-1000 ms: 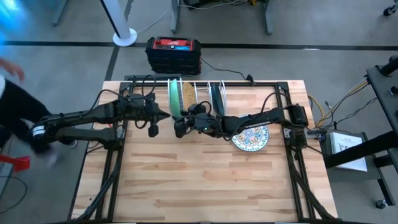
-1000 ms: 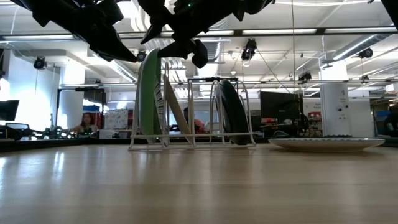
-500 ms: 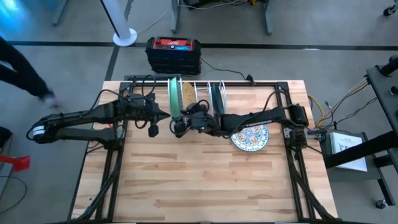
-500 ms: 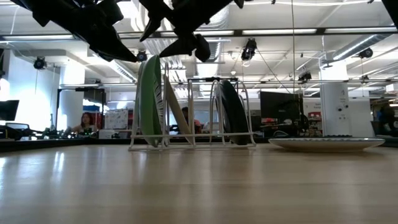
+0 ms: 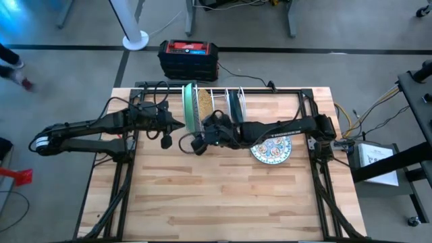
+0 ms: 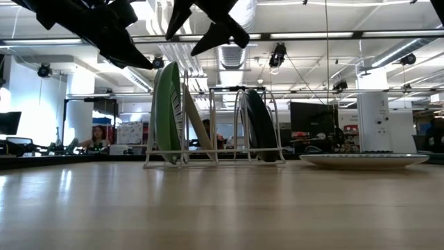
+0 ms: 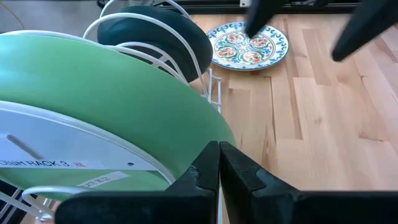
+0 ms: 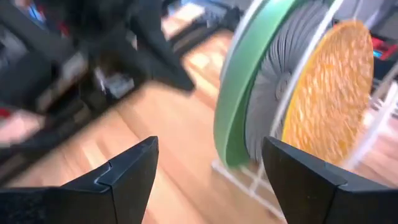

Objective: Sort dishes
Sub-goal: Put the white plate in the dish rack

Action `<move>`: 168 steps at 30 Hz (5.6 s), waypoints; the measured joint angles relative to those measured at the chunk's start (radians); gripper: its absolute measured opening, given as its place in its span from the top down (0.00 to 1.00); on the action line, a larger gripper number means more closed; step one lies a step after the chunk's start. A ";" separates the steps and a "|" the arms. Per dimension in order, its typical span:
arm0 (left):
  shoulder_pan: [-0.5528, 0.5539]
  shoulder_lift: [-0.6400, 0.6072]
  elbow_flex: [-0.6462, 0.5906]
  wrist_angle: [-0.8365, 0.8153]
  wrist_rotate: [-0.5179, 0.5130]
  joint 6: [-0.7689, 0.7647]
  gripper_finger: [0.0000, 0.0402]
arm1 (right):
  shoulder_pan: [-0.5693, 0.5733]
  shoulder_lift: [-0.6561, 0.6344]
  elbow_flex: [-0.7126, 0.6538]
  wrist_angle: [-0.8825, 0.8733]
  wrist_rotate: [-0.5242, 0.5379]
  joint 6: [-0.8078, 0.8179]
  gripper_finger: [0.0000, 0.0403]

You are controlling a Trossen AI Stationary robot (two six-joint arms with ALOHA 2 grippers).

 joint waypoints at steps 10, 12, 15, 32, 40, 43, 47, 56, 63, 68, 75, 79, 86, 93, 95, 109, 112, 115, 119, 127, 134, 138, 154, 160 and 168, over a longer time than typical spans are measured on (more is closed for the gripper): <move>0.000 -0.027 0.000 -0.001 0.000 0.005 1.00 | 0.101 -0.001 0.015 -0.482 0.022 0.306 0.30; 0.000 -0.040 0.002 -0.002 0.010 0.002 1.00 | 0.127 -0.006 0.014 -0.578 0.020 0.362 0.30; 0.000 -0.057 0.015 -0.007 0.036 0.001 1.00 | 0.162 -0.013 0.014 -0.697 -0.004 0.427 0.30; -0.015 -0.076 0.018 -0.025 0.061 0.000 1.00 | 0.213 -0.016 -0.117 -0.901 -0.249 0.505 0.31; -0.017 -0.090 0.019 -0.003 0.061 -0.028 1.00 | 0.175 -0.056 -0.277 -0.822 -0.281 0.419 0.32; -0.017 -0.090 0.023 0.023 0.061 -0.054 1.00 | 0.151 -0.099 -0.369 -0.740 -0.294 0.371 0.32; -0.019 -0.084 0.036 0.036 0.061 -0.090 1.00 | 0.120 -0.152 -0.493 -0.600 -0.316 0.300 0.32; -0.087 -0.079 0.036 0.051 0.115 -0.158 1.00 | 0.080 -0.251 -0.730 -0.347 -0.349 0.234 0.33; -0.225 -0.008 0.036 0.167 0.102 -0.173 1.00 | 0.076 -0.303 -0.821 -0.295 -0.349 0.242 0.40; -0.330 0.069 0.036 0.255 -0.074 -0.228 1.00 | 0.076 -0.296 -0.857 -0.297 -0.350 0.247 0.52; -0.444 0.122 0.080 0.234 -0.311 -0.333 1.00 | 0.079 -0.278 -0.873 -0.291 -0.363 0.194 0.74; -0.497 0.186 0.103 0.244 -0.404 -0.412 1.00 | 0.091 -0.286 -0.869 -0.289 -0.360 0.120 0.84; -0.572 0.408 0.139 0.341 -0.469 -0.565 1.00 | 0.125 -0.299 -0.866 -0.265 -0.369 0.022 0.92; -0.593 0.678 0.329 0.346 -0.495 -0.628 1.00 | 0.197 -0.301 -0.865 -0.186 -0.405 -0.040 0.93; -0.595 0.754 0.406 0.313 -0.498 -0.624 1.00 | 0.220 -0.301 -0.864 -0.153 -0.423 -0.048 0.93; -0.647 1.130 0.905 -0.161 -0.604 -0.777 1.00 | 0.383 -0.301 -0.864 -0.001 -0.416 -0.056 0.91; -0.662 1.181 0.974 -0.186 -0.605 -0.775 1.00 | 0.404 -0.301 -0.864 -0.004 -0.412 -0.033 0.88; -0.677 1.215 1.025 -0.222 -0.613 -0.785 1.00 | 0.433 -0.311 -0.864 -0.028 -0.408 -0.002 0.83; -0.699 1.234 1.060 -0.284 -0.664 -0.828 1.00 | 0.480 -0.342 -0.864 -0.041 -0.396 0.042 0.78; -0.719 1.233 1.060 -0.286 -0.709 -0.887 1.00 | 0.562 -0.448 -0.866 -0.098 -0.337 0.119 0.66; -0.718 1.233 1.053 -0.276 -0.710 -0.909 1.00 | 0.582 -0.595 -0.891 -0.297 -0.146 0.251 0.59; -0.711 1.233 1.045 -0.267 -0.709 -0.909 1.00 | 0.549 -0.693 -0.959 -0.314 -0.097 0.309 0.57; -0.613 1.314 1.040 -0.140 -0.671 -0.850 1.00 | 0.257 -0.882 -1.167 -0.301 -0.077 0.389 0.42; -0.599 1.316 1.040 -0.149 -0.669 -0.848 1.00 | 0.219 -0.835 -1.192 -0.296 -0.080 0.399 0.36; -0.599 1.316 1.017 -0.163 -0.617 -0.852 1.00 | 0.219 -0.818 -1.254 -0.227 -0.155 0.400 0.37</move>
